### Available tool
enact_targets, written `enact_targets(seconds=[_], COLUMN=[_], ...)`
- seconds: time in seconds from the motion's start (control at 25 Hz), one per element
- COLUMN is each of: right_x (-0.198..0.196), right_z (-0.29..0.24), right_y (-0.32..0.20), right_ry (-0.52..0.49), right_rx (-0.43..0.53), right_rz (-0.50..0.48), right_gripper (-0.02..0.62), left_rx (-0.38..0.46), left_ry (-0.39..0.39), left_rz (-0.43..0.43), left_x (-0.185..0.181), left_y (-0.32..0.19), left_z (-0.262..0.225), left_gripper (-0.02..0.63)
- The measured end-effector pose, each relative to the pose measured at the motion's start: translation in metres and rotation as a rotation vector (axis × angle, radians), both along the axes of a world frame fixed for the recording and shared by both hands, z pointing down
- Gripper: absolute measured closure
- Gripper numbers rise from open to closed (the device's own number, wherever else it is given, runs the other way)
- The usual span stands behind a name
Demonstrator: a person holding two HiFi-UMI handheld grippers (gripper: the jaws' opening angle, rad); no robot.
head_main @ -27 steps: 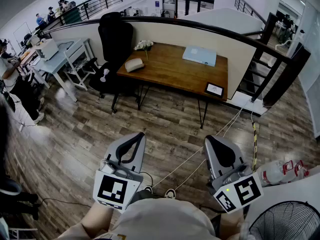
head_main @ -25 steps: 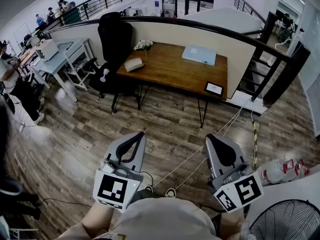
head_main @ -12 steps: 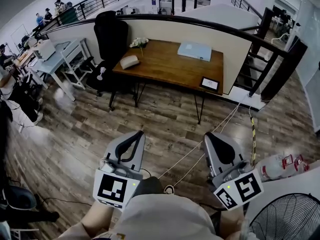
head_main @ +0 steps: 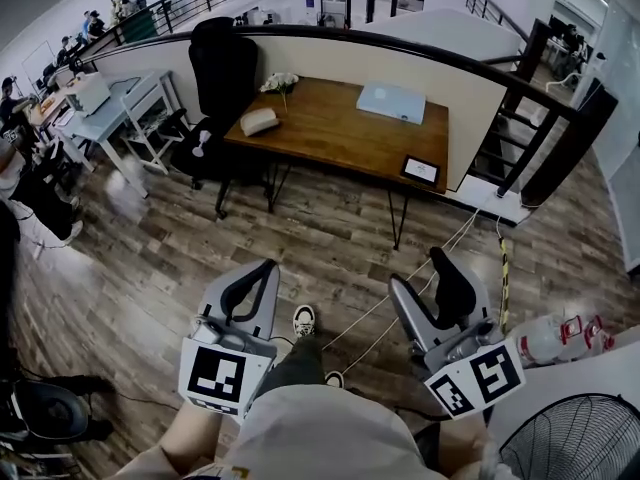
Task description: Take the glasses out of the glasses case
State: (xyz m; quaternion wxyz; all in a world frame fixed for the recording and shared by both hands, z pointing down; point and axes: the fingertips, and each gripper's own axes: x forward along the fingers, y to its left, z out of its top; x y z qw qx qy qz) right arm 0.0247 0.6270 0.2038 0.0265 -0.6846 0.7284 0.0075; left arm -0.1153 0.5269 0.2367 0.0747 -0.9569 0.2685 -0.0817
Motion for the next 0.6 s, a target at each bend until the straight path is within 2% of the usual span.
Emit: enact_targets(seconds=[0.24,0.6], right_x=[0.010,0.030], right_z=[0.000,0.016], right_y=[-0.036,-0.128], right_ry=[0.020,0.015], right_rx=[-0.019,-0.066], right_rz=[-0.014,-0.047], right_gripper=[0.322,0.322], left_rx=[0.008,0.018], left_ry=[0.010,0.033], left_rz=[-0.002,-0.020], left_x=[0.012,0.035], left_y=[-0.029,-0.113], left_z=[-0.002,-0.007], left_gripper=[0.603,0.603])
